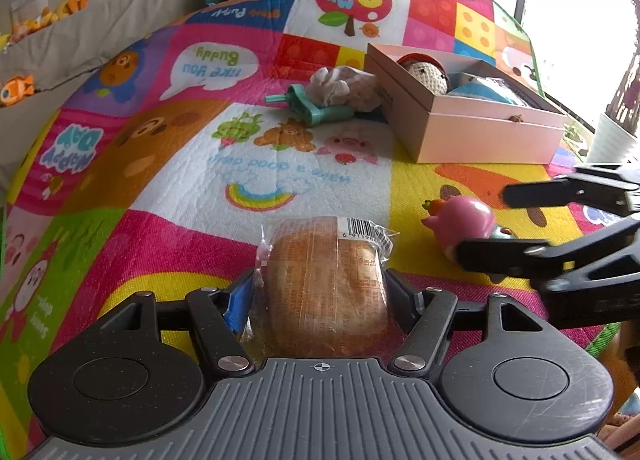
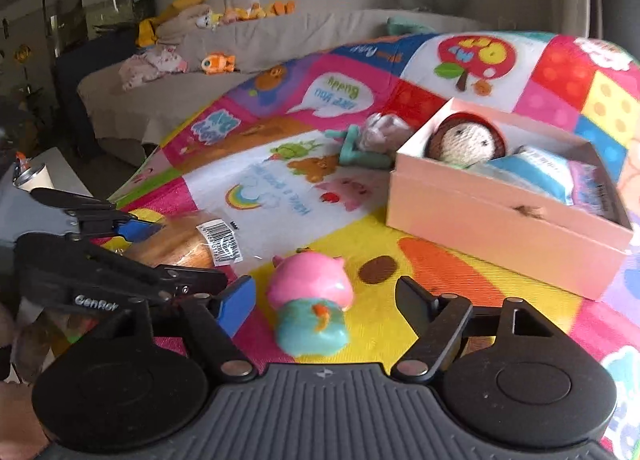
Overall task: Organize objects
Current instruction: 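Grasp the pink-and-teal toy with the right tool, then lower the bread bun into the pink box with left tool while right lifts the toy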
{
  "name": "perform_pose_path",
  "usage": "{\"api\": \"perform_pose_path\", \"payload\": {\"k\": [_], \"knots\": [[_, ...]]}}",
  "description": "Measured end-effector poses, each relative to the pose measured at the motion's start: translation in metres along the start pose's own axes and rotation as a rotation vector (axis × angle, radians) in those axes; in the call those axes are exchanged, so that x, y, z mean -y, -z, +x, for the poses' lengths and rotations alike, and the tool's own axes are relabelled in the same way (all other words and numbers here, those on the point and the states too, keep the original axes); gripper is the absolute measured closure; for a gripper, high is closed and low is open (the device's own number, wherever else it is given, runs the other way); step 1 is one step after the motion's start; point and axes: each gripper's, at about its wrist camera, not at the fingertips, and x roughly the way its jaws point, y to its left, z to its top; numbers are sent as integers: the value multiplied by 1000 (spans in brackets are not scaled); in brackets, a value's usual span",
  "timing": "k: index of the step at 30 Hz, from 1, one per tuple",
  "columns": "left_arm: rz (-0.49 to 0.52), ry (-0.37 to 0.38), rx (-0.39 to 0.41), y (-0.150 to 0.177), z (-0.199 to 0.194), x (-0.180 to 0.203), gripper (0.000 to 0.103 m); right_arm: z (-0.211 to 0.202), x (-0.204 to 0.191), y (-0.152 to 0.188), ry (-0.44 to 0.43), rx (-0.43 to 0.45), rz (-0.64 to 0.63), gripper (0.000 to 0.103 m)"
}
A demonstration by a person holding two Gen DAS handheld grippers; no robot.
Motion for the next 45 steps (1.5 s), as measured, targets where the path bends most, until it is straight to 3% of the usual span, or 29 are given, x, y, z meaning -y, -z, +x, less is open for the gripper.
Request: {"api": "perform_pose_path", "payload": {"k": [3, 4, 10, 23, 30, 35, 40, 45], "knots": [[1, -1, 0, 0, 0, 0, 31, 8, -6, -2, -11, -33, -14, 51], [1, -1, 0, 0, 0, 0, 31, 7, -7, -2, -13, -34, -21, 53], [2, -2, 0, 0, 0, 0, 31, -11, 1, 12, 18, -24, -22, 54], [9, -36, -22, -2, 3, 7, 31, -54, 82, 45, 279, 58, 168, 54], [36, -39, -57, -7, 3, 22, 32, -56, 92, 56, 256, 111, 237, 54], [63, 66, -51, -12, 2, 41, 35, -60, 92, 59, 248, 144, 241, 54], [131, 145, 24, -45, -4, 63, 36, -67, 91, 62, 231, 184, 256, 54], [241, 211, 157, -136, -4, 87, 36, -68, 92, 63, 225, 196, 272, 54]]}}
